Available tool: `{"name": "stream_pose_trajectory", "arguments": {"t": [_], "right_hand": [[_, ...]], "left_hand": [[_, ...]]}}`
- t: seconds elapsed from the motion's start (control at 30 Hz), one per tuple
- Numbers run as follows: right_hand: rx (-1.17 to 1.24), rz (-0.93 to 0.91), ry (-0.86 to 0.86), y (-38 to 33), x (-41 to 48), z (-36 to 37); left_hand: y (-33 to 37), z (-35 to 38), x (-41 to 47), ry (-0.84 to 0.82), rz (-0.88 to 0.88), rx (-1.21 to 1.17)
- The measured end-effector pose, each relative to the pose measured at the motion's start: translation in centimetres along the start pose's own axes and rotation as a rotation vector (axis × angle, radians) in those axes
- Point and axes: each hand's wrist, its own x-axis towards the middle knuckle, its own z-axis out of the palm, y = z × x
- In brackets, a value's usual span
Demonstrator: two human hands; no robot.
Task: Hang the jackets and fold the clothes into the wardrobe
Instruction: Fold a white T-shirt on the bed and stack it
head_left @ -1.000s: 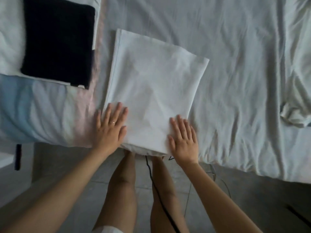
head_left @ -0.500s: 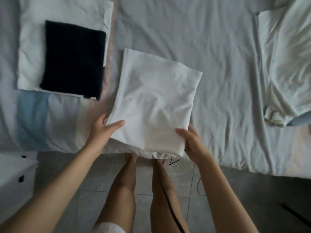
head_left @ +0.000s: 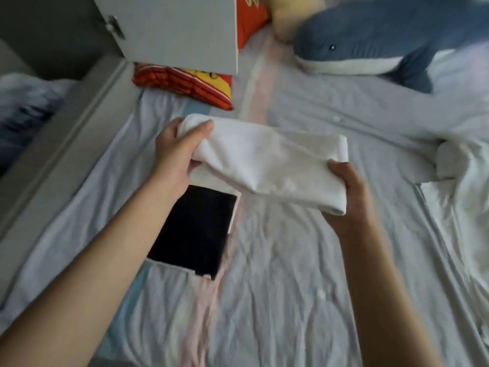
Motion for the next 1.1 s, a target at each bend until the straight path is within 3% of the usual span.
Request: {"name": "stream_pose_trajectory", "arguments": {"t": [0.1, 0.2, 0.33, 0.43, 0.57, 0.83, 1.0, 1.1], "right_hand": [[-0.035, -0.004, -0.027, 3.2, 2.8, 2.9], [-0.14, 0.021, -0.074, 8.7, 3.9, 3.3], [-0.363, 0.339, -0.018, 20.2, 4.9, 1.1], [-0.48, 0.475, 0.097, 26.6, 4.2, -1.6], [-0.461, 0.46, 0.165, 28.0, 4.8, -1.8], [-0.259, 0.485, 0.067, 28.2, 3.2, -2.3], [-0.552, 0.411, 0.169, 28.1, 3.2, -1.9], [-0.662, 0.331, 0.102, 28.4, 2.8, -1.8]], "left_hand": [[1.5, -5.1, 2.1, 0.086, 0.052, 0.007], [-1.9, -11.5, 2.1, 0.187, 0.008, 0.045], [-11.1, -20.2, 0.7, 0.415, -0.262, 0.129], [-17.7, -24.3, -0.9, 0.466, -0.446, 0.126], [-20.7, -24.3, -1.0, 0.402, -0.552, -0.06], [-20.8, -24.1, -0.7, 0.575, -0.535, -0.183], [-20.8, -24.1, -0.3, 0.634, -0.547, -0.149], [-20.7, -23.7, -0.2, 0.673, -0.541, -0.169]]}}
